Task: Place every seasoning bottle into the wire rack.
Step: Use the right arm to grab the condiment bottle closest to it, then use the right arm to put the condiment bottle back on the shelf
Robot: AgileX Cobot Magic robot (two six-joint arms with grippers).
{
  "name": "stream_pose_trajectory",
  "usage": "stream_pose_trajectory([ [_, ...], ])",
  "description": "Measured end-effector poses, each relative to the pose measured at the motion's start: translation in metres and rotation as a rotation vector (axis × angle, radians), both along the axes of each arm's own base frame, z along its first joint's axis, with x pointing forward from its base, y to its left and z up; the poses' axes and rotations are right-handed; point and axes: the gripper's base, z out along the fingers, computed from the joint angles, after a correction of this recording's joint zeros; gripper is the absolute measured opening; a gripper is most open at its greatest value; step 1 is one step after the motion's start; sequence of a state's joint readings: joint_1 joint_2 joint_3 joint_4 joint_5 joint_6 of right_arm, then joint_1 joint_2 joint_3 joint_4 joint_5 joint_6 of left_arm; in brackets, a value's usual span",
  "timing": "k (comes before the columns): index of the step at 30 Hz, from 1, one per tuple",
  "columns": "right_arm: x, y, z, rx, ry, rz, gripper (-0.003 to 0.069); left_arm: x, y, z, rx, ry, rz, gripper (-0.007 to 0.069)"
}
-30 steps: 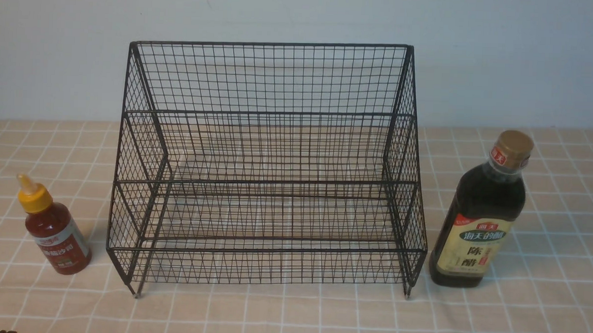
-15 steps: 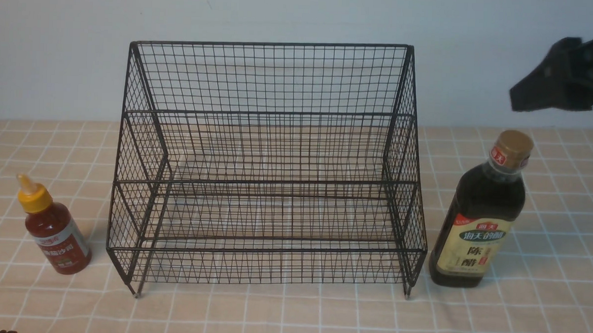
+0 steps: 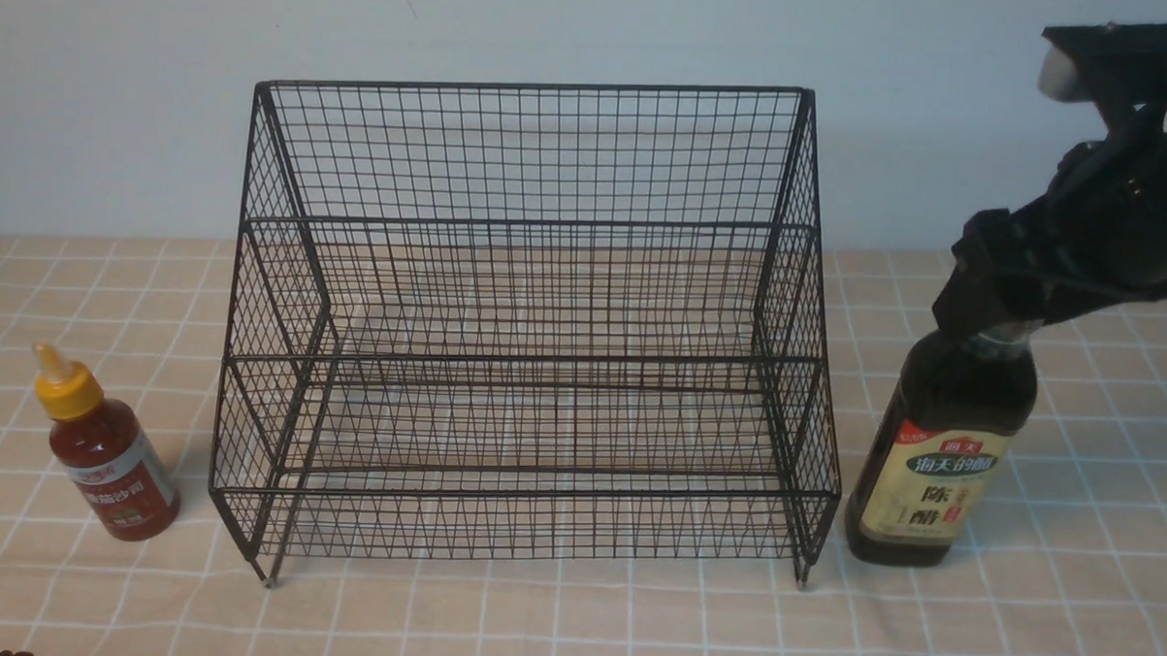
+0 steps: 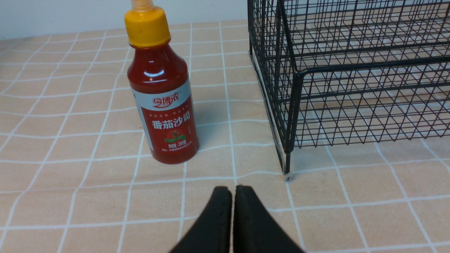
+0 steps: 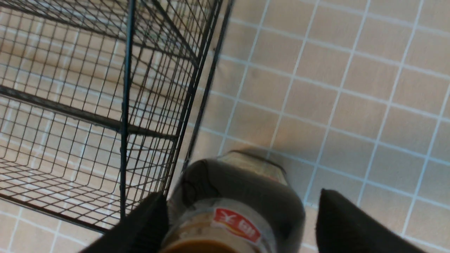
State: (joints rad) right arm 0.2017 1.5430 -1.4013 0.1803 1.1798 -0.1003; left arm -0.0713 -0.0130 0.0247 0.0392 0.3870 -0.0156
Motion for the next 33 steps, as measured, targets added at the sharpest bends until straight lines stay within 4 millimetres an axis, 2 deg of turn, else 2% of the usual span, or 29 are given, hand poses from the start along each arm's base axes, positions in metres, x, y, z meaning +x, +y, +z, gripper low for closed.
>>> stream_pose_trajectory([
  [1,0.0,0.0,0.0,0.001,0.001,-0.003,0.037,0.0,0.0,0.0,0.0,0.0,0.0,-0.0007],
  [2,0.001,-0.001,0.001,-0.013,-0.01,-0.001,0.0329,0.0,0.0,0.0,0.0,0.0,0.0,-0.0007],
  [13,-0.006,-0.002,0.009,-0.021,-0.004,0.013,0.0327,0.0,0.0,0.0,0.0,0.0,0.0,-0.0007],
  [18,-0.018,-0.005,0.052,-0.008,-0.079,0.024,0.0327,0.0,0.0,0.0,0.0,0.0,0.0,-0.0007],
  [20,-0.023,-0.006,0.083,0.004,-0.18,0.023,0.0327,0.0,0.0,0.0,0.0,0.0,0.0,-0.0007],
  [25,-0.032,-0.007,0.136,0.046,-0.353,0.023,0.0327,0.0,0.0,0.0,0.0,0.0,0.0,-0.0007],
  [27,-0.035,-0.007,0.146,0.063,-0.382,0.026,0.0327,0.0,0.0,0.0,0.0,0.0,0.0,-0.0007],
  [28,-0.039,-0.006,0.157,0.089,-0.416,0.036,0.0327,0.0,0.0,0.0,0.0,0.0,0.0,-0.0007],
  [33,-0.047,0.002,0.175,0.186,-0.454,0.077,0.0327,0.0,0.0,0.0,0.0,0.0,0.0,-0.0007],
])
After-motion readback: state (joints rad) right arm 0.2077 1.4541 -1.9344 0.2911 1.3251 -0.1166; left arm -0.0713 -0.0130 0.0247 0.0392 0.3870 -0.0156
